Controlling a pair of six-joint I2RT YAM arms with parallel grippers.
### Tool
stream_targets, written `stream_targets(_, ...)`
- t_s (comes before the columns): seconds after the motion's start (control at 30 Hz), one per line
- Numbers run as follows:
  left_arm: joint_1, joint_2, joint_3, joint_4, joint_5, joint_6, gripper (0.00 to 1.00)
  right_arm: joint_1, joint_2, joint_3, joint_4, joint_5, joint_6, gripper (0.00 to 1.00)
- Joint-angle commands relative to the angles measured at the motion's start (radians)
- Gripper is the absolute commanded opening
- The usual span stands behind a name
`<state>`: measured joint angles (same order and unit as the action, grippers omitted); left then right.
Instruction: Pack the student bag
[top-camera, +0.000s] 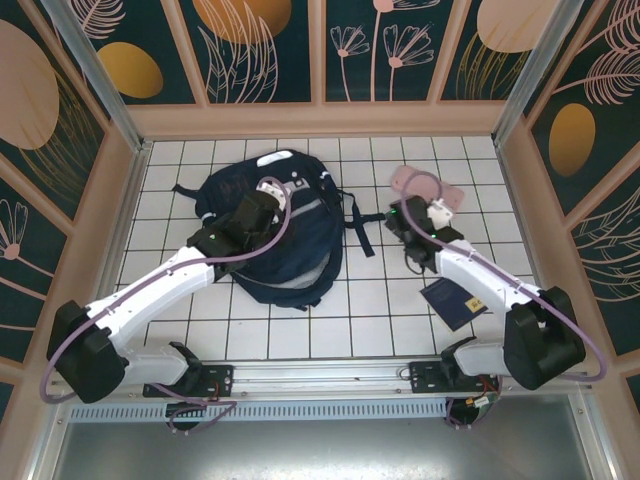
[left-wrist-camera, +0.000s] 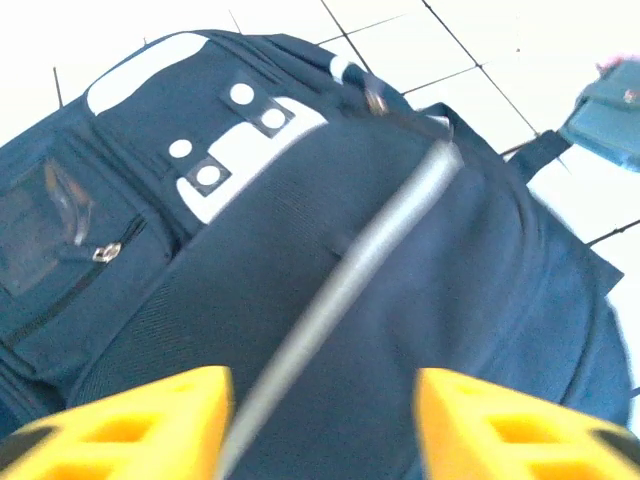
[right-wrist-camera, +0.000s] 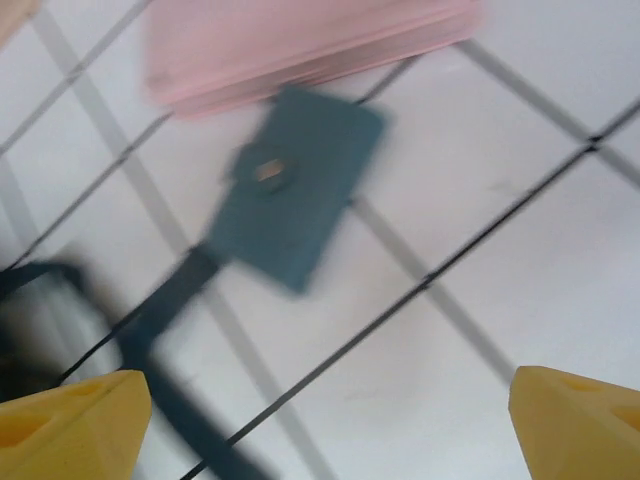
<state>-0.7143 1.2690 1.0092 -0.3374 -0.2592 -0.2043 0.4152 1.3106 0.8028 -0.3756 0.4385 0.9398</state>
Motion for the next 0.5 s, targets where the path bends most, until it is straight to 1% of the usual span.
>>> stream_targets(0.0,0.003,-0.048,-0.03,0.088,0.008,-0.07,0.74,-0.111,-0.045,-0.071,-0.055,-0.059,-0.063,0.97)
stream_targets(0.07,0.003,-0.044,-0.056,0.129,0.045,-0.109,0.81,-0.184,-0.071,-0.11,-0.031,-0.066,-0.077,0.99)
stream_targets(0.1,0.003,-0.036,-0.057,0.144,0.074,-0.123,0.83,-0.23,-0.079,-0.125,-0.025,-0.092,-0.084,0.99)
stream_targets(0.17,0.003,-0.013,-0.051,0.16,0.094,-0.156,0.85,-0.315,-0.082,-0.142,-0.012,-0.149,-0.11,0.99)
stream_targets(0.27,0.003,0.02,-0.042,0.177,0.107,-0.187,0.87,-0.401,-0.06,-0.158,-0.007,-0.186,-0.132,0.99)
stream_targets(0.37,0.003,0.047,-0.042,0.175,0.108,-0.204,0.88,-0.438,-0.031,-0.167,-0.008,-0.203,-0.16,0.99)
stream_targets(0.47,0.003,0.064,-0.007,0.175,0.121,-0.213,0.89,-0.444,-0.004,-0.177,0.011,-0.264,-0.185,0.99)
